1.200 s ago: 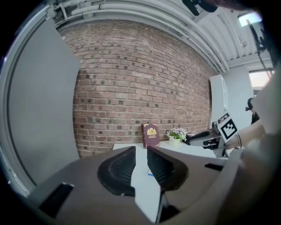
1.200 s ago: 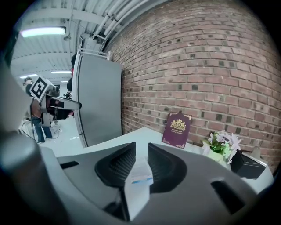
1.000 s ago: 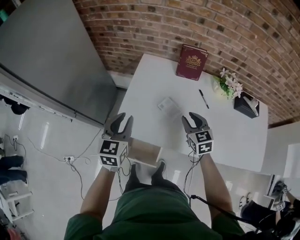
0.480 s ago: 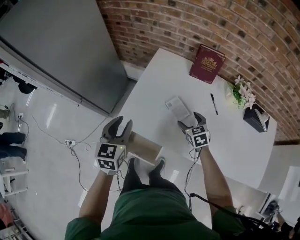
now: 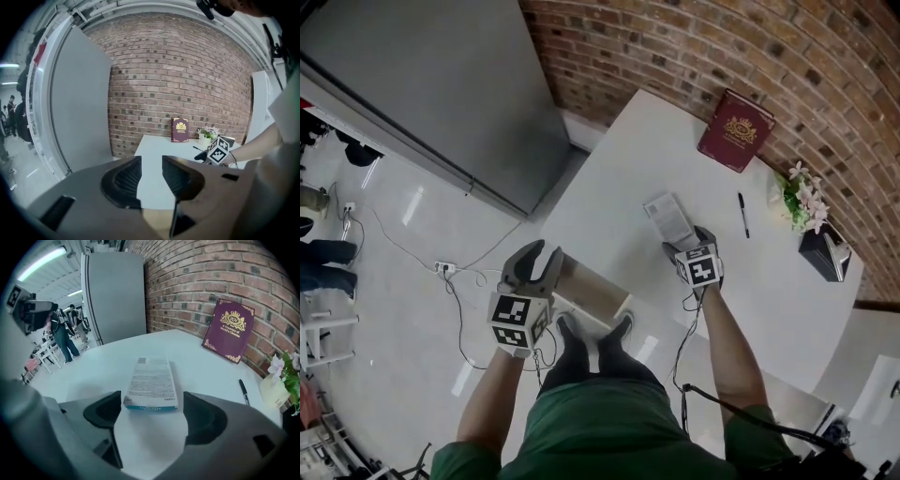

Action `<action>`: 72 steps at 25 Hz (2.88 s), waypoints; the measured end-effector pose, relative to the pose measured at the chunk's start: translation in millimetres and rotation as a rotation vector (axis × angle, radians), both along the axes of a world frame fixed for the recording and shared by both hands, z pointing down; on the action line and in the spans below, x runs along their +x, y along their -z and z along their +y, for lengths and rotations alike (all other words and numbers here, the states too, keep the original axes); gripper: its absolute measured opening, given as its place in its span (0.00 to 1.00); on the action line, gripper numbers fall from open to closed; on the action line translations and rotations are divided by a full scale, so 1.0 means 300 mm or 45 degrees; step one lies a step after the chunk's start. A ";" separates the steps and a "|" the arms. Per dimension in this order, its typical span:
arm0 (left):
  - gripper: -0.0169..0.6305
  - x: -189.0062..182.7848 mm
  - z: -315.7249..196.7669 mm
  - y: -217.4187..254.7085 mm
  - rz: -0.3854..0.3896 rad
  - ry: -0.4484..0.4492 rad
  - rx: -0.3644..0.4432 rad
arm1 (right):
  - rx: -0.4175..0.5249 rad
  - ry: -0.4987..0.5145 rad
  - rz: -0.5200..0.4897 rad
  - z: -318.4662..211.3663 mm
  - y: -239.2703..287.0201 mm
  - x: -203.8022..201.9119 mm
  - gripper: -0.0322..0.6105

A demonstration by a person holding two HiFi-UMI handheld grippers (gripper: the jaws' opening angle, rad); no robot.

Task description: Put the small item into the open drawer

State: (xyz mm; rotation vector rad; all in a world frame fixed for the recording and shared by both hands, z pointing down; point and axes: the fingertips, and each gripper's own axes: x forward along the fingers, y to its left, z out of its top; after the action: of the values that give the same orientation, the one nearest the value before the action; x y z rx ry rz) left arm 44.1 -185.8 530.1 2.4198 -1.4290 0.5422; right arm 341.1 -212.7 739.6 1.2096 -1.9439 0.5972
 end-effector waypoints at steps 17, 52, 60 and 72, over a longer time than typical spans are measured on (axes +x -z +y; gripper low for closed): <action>0.22 -0.089 -0.048 -0.038 0.009 0.003 -0.035 | -0.086 -0.056 -0.009 -0.038 -0.035 -0.017 0.64; 0.22 -0.336 0.102 -0.092 0.073 0.062 -0.089 | -0.155 0.095 -0.551 0.209 0.194 -0.645 0.64; 0.22 -0.394 0.164 -0.145 0.091 0.086 -0.151 | -0.153 0.158 -0.578 0.286 0.217 -0.772 0.64; 0.22 -0.484 0.226 -0.251 0.080 0.122 -0.228 | -0.188 0.267 -0.622 0.421 0.203 -0.958 0.64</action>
State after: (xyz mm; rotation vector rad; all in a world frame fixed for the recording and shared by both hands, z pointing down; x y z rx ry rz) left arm -101.1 -117.9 605.5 2.1982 -1.3993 0.5418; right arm 53.6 -86.6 678.8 0.8016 -2.3413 0.9725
